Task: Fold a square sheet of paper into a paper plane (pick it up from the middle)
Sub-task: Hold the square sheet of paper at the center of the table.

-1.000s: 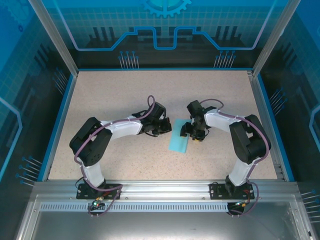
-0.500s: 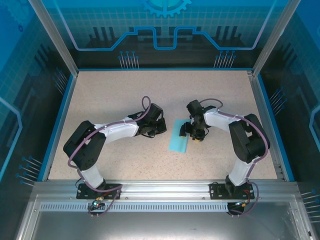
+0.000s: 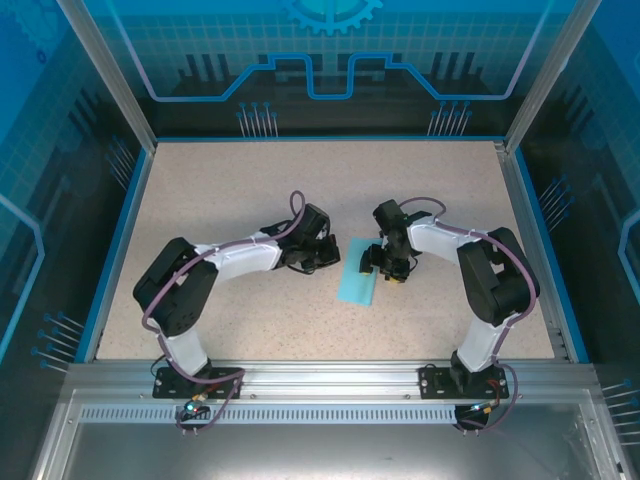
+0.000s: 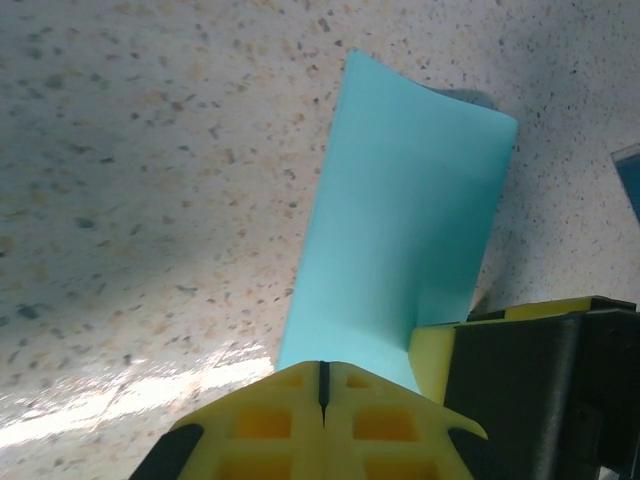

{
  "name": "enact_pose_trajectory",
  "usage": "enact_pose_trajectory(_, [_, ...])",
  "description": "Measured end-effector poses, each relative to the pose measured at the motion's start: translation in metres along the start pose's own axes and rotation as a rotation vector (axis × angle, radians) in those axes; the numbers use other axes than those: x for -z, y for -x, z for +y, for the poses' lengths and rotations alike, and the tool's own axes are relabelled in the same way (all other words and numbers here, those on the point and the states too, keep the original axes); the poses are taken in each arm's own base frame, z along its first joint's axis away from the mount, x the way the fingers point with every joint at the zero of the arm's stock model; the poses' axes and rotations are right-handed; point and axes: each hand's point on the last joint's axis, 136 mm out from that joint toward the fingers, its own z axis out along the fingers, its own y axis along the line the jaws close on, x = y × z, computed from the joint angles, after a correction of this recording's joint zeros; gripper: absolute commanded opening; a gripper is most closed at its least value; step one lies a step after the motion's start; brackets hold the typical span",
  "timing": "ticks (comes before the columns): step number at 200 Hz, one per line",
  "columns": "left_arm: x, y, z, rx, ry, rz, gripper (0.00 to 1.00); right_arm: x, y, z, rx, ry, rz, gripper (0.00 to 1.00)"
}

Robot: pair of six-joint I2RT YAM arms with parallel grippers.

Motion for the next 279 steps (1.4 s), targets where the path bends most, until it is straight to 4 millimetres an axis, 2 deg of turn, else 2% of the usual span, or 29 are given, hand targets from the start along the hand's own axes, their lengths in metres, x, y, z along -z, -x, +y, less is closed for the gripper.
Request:
enact_pose_trajectory(54, [-0.029, -0.005, -0.023, -0.019, -0.048, 0.074, 0.0, 0.0, 0.0, -0.001, -0.001, -0.003, -0.001, 0.66])
enact_pose_trajectory(98, [-0.047, -0.011, -0.023, -0.017, -0.04, 0.111, 0.0, 0.0, 0.0, -0.001, -0.001, -0.004, 0.0, 0.66])
enact_pose_trajectory(194, [-0.062, -0.019, -0.009, -0.009, 0.008, 0.14, 0.0, 0.0, 0.0, -0.001, -0.004, -0.003, -0.001, 0.66])
enact_pose_trajectory(227, [-0.062, -0.019, -0.009, -0.012, 0.013, 0.134, 0.0, 0.005, 0.002, 0.004, 0.001, 0.014, -0.012, 0.68])
enact_pose_trajectory(257, [-0.063, -0.019, -0.009, -0.013, 0.014, 0.133, 0.0, 0.012, 0.001, 0.01, 0.025, 0.074, -0.043, 0.77])
enact_pose_trajectory(269, [-0.063, -0.019, -0.009, -0.014, 0.014, 0.132, 0.0, 0.018, -0.001, 0.009, 0.032, 0.099, -0.073, 0.77])
enact_pose_trajectory(279, [-0.063, -0.019, -0.008, -0.016, 0.016, 0.131, 0.0, 0.027, -0.003, 0.007, 0.03, 0.129, -0.1, 0.73])
